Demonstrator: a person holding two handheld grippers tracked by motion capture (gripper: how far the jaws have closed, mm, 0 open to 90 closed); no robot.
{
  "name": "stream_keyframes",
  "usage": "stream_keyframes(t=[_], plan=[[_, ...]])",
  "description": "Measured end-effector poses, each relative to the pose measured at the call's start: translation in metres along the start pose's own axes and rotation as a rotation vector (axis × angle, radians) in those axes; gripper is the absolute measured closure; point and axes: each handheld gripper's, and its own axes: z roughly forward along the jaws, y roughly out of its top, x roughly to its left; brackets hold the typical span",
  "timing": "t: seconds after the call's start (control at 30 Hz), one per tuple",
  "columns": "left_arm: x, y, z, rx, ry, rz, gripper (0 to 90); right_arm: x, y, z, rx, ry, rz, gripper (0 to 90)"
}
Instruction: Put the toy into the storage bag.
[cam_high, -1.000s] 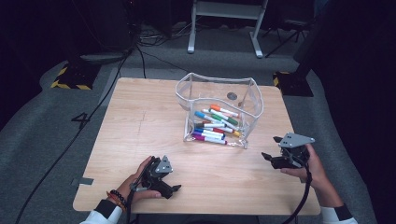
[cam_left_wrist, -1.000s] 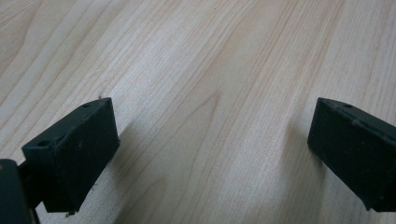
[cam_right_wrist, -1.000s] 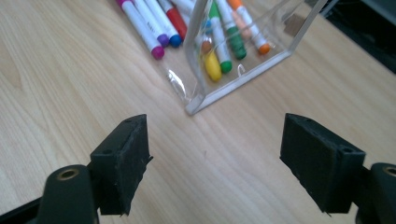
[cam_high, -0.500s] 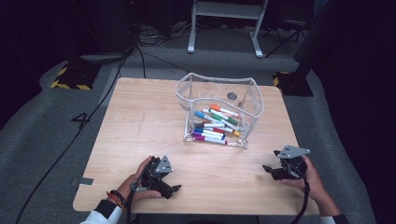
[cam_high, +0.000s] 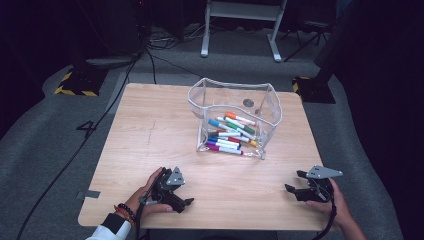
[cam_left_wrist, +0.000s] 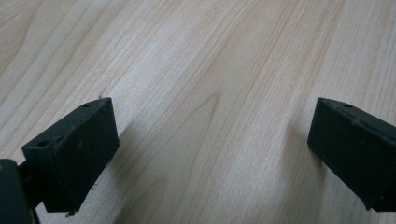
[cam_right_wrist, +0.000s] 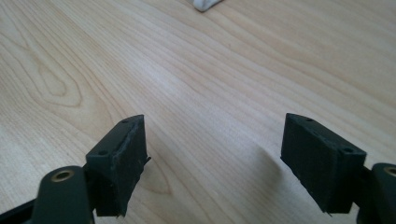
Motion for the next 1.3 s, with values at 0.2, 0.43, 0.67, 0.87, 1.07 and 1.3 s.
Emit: stream_keyframes(t=[0.2,0.43,0.67,0.87,1.07,1.3], plan=[[0.0,0.0,0.0,0.0,0.0,0.0,2.1,-0.0004,-0.0088,0.0023,-0.021,-0.005,0.053,22.6],[-0.0001,0.0,0.0,0.001,0.001,0.0,2.0,-0.0004,-0.0089,0.0025,-0.02,-0.006,0.053,22.3],[-0.001,-0.0004,-0.0003,0.001,0.008,-0.006,2.0,0.0005,-0.0069,0.0043,-0.015,-0.015,0.063,21.7],[-0.0006,-0.0004,-0.0002,-0.001,0.004,-0.004,2.0,0.0007,-0.0065,0.0048,-0.016,-0.019,0.065,21.7],[-0.0003,-0.0002,-0.0001,0.001,0.003,-0.003,1.9,0.0007,-0.0065,0.0048,-0.017,-0.018,0.065,21.8],[0.0001,-0.0001,0.0001,0.0,0.001,0.0,1.8,0.0007,-0.0065,0.0048,-0.017,-0.019,0.065,21.8]])
